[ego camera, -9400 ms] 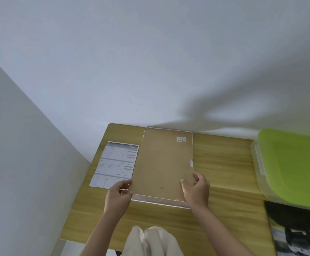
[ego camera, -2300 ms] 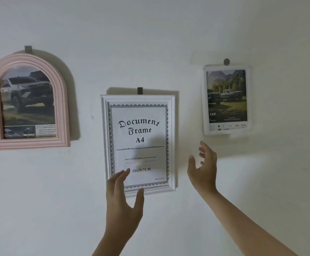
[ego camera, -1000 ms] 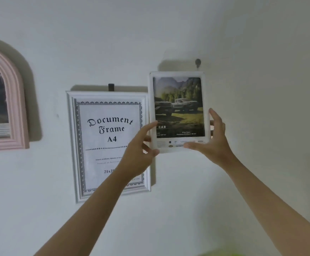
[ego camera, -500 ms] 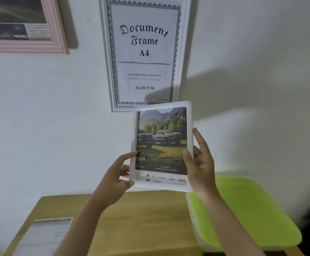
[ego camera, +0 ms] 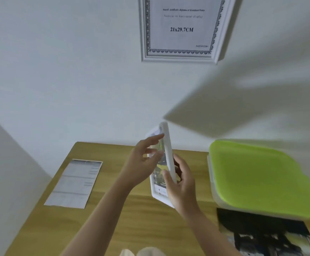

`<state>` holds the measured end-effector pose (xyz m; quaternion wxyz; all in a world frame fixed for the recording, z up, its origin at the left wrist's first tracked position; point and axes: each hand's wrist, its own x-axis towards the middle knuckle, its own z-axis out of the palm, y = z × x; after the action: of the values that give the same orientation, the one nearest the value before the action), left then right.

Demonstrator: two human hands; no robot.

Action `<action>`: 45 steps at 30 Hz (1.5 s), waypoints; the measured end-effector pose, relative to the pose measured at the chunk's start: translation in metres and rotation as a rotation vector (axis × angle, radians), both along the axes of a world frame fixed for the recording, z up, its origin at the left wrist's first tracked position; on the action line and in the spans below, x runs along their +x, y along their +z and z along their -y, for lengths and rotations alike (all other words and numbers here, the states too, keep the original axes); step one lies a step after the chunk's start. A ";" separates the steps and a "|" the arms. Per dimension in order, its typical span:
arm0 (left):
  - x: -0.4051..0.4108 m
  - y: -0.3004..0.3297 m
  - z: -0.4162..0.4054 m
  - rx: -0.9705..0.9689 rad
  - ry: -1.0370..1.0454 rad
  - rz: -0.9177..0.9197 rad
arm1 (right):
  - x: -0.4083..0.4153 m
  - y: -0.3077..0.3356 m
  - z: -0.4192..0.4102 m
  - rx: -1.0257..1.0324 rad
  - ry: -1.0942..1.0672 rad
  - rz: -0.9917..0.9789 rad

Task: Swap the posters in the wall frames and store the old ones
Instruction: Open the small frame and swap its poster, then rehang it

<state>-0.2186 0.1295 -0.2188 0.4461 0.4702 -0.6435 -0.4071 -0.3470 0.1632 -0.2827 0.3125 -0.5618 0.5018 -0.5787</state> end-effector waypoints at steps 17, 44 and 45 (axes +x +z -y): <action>0.048 -0.044 -0.046 0.211 0.570 0.195 | 0.035 -0.081 -0.037 0.342 0.228 0.008; 0.078 -0.218 -0.104 0.669 0.273 0.266 | 0.010 -0.157 -0.034 0.739 0.156 -0.316; 0.082 -0.222 -0.106 0.652 0.271 0.302 | 0.010 -0.156 -0.033 0.723 0.176 -0.385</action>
<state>-0.1368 0.2351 -0.4408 0.2231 0.7231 -0.4705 -0.4539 -0.3375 0.1963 -0.4390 0.4384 -0.5546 0.6719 -0.2207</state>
